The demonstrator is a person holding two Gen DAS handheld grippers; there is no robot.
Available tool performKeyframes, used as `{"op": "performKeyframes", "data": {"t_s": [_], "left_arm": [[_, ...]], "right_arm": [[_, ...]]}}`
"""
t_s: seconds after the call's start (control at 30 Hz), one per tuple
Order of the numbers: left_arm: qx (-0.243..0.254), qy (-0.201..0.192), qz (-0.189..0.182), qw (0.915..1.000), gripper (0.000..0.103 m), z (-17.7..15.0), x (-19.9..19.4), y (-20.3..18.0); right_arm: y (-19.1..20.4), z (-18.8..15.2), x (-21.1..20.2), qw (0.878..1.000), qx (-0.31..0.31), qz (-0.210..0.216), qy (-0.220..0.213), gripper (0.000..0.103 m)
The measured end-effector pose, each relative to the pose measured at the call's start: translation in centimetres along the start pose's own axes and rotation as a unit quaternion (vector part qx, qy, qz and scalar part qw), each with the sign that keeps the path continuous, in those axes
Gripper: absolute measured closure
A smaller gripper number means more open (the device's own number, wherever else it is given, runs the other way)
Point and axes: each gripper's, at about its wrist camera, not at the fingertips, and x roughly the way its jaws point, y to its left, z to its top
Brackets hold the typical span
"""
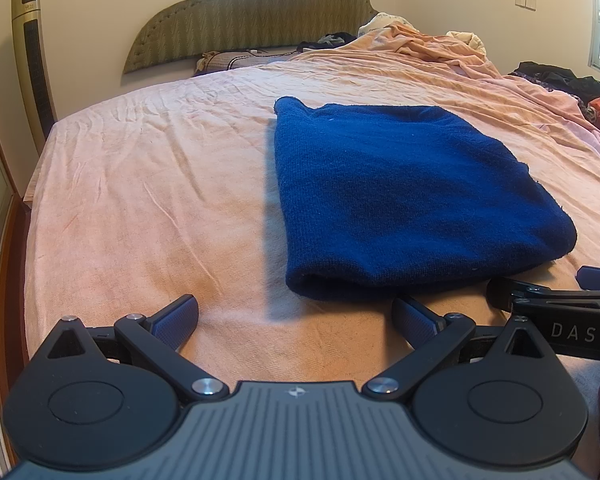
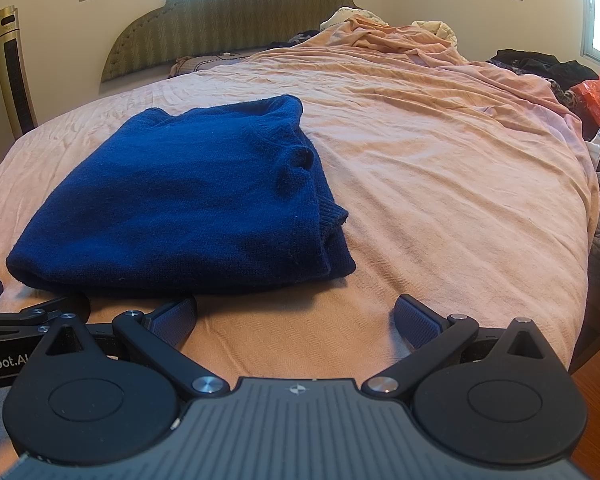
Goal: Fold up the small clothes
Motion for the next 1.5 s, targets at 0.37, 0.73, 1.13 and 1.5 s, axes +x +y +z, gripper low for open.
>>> {"op": "performKeyframes", "data": {"t_s": [0.37, 0.73, 1.13, 1.5], "left_arm": [[0.001, 0.001, 0.001, 1.0000, 0.000, 0.0, 0.0, 0.0], [0.022, 0.023, -0.016, 0.9994, 0.000, 0.4, 0.0, 0.4], [0.045, -0.021, -0.029, 0.9983, 0.000, 0.7, -4.7, 0.0], [0.030, -0.045, -0.088, 0.9946, 0.000, 3.7, -7.8, 3.5]], "right_arm": [[0.0, 0.0, 0.0, 1.000, 0.000, 0.000, 0.000, 0.000], [0.4, 0.1, 0.1, 1.000, -0.001, 0.000, 0.002, 0.000], [-0.5, 1.3, -3.5, 0.999, 0.016, 0.012, -0.025, 0.000], [-4.2, 4.0, -5.0, 0.998, 0.022, 0.060, -0.022, 0.000]]}}
